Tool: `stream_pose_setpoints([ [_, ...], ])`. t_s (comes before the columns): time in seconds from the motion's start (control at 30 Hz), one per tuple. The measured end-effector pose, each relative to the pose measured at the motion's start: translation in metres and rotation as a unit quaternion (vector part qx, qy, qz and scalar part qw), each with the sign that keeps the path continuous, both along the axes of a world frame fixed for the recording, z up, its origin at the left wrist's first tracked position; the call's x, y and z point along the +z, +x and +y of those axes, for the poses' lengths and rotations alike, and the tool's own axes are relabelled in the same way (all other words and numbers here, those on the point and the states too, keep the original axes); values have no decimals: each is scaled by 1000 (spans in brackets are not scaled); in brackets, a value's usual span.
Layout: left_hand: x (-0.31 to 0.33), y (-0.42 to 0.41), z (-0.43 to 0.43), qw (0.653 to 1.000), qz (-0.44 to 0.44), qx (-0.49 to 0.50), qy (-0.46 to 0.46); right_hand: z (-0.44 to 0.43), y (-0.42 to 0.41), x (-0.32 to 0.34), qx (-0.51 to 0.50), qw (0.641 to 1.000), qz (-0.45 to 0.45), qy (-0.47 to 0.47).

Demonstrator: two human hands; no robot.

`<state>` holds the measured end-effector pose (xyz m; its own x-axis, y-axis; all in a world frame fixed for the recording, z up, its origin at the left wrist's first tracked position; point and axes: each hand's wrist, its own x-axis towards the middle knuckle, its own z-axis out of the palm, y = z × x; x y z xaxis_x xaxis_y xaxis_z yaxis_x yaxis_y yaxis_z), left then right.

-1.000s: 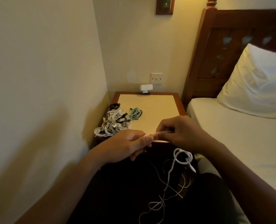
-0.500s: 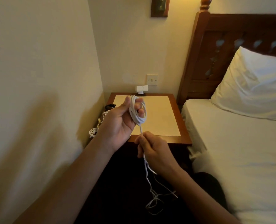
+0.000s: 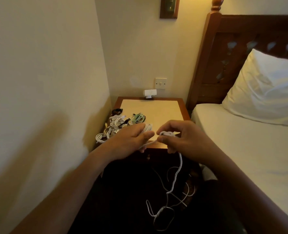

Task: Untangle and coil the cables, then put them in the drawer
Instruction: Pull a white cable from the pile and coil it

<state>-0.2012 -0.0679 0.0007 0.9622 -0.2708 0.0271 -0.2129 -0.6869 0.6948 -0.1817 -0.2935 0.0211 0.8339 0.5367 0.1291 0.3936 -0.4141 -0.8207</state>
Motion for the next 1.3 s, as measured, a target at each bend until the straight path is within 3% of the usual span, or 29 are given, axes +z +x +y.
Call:
stream_pose_setpoints([
  [0.07,6,-5,3,998,51,-25,7,-7,15,-2,30,998,58,13],
  [0.17,4,-9,3,992,-15,-1,128,-12,27,-16,116,980,158,7],
  [0.3,-8,-13,5,990,-103,83,41,-19,29,-29,197,936,271,107],
  [0.4,-17,-16,8,982,-147,117,34,-20,26,-38,181,919,316,150],
  [0.47,-20,-17,8,975,-158,157,22,-18,24,-44,130,944,273,127],
  [0.57,-25,-20,6,974,-138,178,-36,-11,21,-47,16,999,46,-18],
  [0.67,-29,-23,-2,980,-94,154,-83,-3,21,-55,-52,988,-106,-98],
  [0.73,-30,-27,-8,978,-82,151,-118,3,17,-66,-81,982,-153,-80],
  [0.83,-34,-30,-16,966,-84,173,-175,12,-6,-84,-181,965,-186,36],
  [0.9,-40,-34,-23,957,-79,185,-209,18,-25,-96,-209,963,-134,101],
  [1.03,-51,-40,-31,951,-66,185,-238,30,-46,-113,-166,979,14,121],
  [1.17,-60,-40,-13,967,-86,185,-151,21,-36,-104,-161,977,51,132],
  [1.3,-64,-43,22,959,-104,239,-106,-24,5,-97,-256,934,148,199],
])
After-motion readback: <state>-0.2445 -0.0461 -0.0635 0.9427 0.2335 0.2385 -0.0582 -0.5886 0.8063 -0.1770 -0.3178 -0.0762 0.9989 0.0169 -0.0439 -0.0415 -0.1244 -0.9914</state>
